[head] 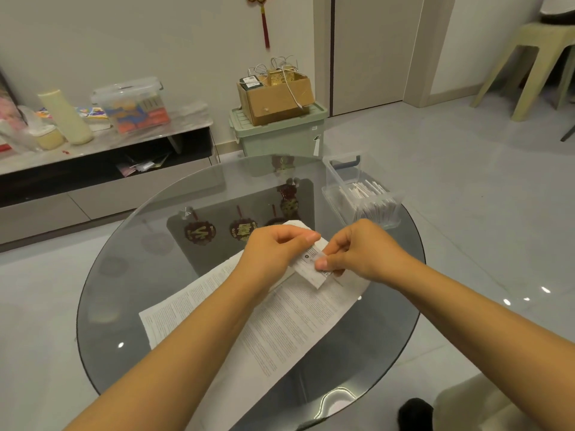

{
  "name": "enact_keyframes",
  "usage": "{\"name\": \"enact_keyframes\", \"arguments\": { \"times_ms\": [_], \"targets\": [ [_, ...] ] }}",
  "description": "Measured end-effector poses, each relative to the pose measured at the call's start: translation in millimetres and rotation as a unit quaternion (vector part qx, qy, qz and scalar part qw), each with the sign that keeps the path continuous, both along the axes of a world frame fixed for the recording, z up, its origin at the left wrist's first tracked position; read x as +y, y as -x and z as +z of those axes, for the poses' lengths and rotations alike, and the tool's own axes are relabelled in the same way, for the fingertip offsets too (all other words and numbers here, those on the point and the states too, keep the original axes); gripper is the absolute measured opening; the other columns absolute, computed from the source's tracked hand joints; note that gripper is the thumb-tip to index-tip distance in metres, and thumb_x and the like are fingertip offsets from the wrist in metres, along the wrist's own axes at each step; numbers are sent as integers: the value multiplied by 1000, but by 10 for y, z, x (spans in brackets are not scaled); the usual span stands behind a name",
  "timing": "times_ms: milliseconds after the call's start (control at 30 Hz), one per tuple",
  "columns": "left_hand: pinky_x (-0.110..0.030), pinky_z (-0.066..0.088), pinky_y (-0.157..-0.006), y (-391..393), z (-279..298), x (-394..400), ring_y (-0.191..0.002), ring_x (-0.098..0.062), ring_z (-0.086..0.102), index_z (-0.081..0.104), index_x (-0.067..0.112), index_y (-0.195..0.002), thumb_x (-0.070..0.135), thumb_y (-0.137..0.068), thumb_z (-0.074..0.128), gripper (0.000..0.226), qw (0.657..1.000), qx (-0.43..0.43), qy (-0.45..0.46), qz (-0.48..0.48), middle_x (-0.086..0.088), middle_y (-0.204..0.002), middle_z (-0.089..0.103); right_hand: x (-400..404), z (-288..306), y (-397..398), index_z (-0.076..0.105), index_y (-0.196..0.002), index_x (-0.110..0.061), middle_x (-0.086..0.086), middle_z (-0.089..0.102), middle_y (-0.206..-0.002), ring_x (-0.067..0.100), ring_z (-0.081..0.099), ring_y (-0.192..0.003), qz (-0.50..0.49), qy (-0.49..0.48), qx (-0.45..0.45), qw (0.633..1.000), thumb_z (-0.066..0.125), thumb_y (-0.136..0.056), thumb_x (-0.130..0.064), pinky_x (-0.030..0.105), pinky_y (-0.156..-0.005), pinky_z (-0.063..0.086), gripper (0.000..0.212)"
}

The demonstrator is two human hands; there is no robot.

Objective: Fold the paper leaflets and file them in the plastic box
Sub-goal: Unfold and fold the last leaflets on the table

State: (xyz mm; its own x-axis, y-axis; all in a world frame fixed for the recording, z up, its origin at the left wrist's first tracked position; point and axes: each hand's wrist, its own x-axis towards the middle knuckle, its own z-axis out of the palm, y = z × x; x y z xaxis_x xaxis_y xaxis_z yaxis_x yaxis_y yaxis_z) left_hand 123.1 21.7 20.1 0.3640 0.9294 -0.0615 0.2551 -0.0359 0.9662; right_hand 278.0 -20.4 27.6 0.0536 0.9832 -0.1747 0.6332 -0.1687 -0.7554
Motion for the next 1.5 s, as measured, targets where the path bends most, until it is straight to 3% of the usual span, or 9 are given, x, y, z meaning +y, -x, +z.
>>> {"name": "enact_keyframes", "arguments": {
  "times_ms": [233,467,700,800,900,1033,1200,1367,1500],
  "targets": [
    [-12,52,-64,-205,127,160,-74,-4,69,74,21,-82,14,-81,71,7,995,-45,-58,62,7,-81,73,82,136,-127,74,-86,-22,-5,69,-75,0,58,-60,-32,-41,54,997,68,-83,-29,8,-53,43,10],
    [-12,52,-68,-536,219,374,-78,0,67,73,26,-87,19,-84,68,8,995,-53,-87,20,10,-87,72,216,281,-423,74,-84,-23,-4,69,-75,11,61,-67,-73,-62,18,995,67,-85,-29,24,-64,49,9],
    [-13,48,-72,-883,169,721,-84,0,61,69,21,-104,25,-90,62,17,988,16,-150,-45,5,-98,67,370,256,-652,73,-89,-21,-1,69,-77,8,57,-63,-144,-106,-60,982,63,-87,-26,19,-54,42,11],
    [-5,42,-78,-1039,153,865,-86,3,55,61,18,-116,26,-93,57,25,976,66,-197,-61,3,-112,59,422,289,-836,72,-95,-18,1,69,-78,13,59,-68,-215,-147,-99,961,58,-90,-22,24,-60,46,16],
    [-23,30,-100,-1139,106,984,-105,-6,49,63,21,-115,22,-96,47,25,927,207,-287,-122,4,-118,56,469,306,-1001,72,-99,-15,-1,67,-79,13,59,-70,-266,-177,-109,942,54,-92,-19,21,-60,44,20],
    [-28,10,-92,-1242,133,1039,-114,-9,42,66,25,-115,31,-84,28,49,810,334,-451,-169,10,-120,60,543,255,-1095,72,-96,-14,-1,64,-74,14,55,-65,-295,-177,-136,929,55,-89,-16,22,-55,38,19],
    [-31,17,-92,-1396,84,1101,-108,-10,42,64,22,-112,40,-76,4,72,767,345,-441,-313,9,-121,60,627,165,-1058,72,-92,-11,7,66,-74,23,59,-68,-292,-172,-164,926,56,-83,-11,29,-59,47,18],
    [-33,23,-90,-1364,80,1116,-97,-10,32,59,25,-122,44,-70,-7,86,739,369,-465,-319,8,-121,56,673,116,-1007,69,-103,-10,10,67,-88,26,60,-77,-269,-163,-218,924,55,-84,-11,29,-63,46,23],
    [-31,23,-87,-1370,73,1130,-100,-12,35,63,22,-112,45,-70,-7,86,743,370,-465,-309,5,-116,56,680,126,-966,67,-99,-9,11,65,-90,28,59,-80,-267,-156,-242,920,57,-85,-12,33,-66,48,18]
  ]
}}
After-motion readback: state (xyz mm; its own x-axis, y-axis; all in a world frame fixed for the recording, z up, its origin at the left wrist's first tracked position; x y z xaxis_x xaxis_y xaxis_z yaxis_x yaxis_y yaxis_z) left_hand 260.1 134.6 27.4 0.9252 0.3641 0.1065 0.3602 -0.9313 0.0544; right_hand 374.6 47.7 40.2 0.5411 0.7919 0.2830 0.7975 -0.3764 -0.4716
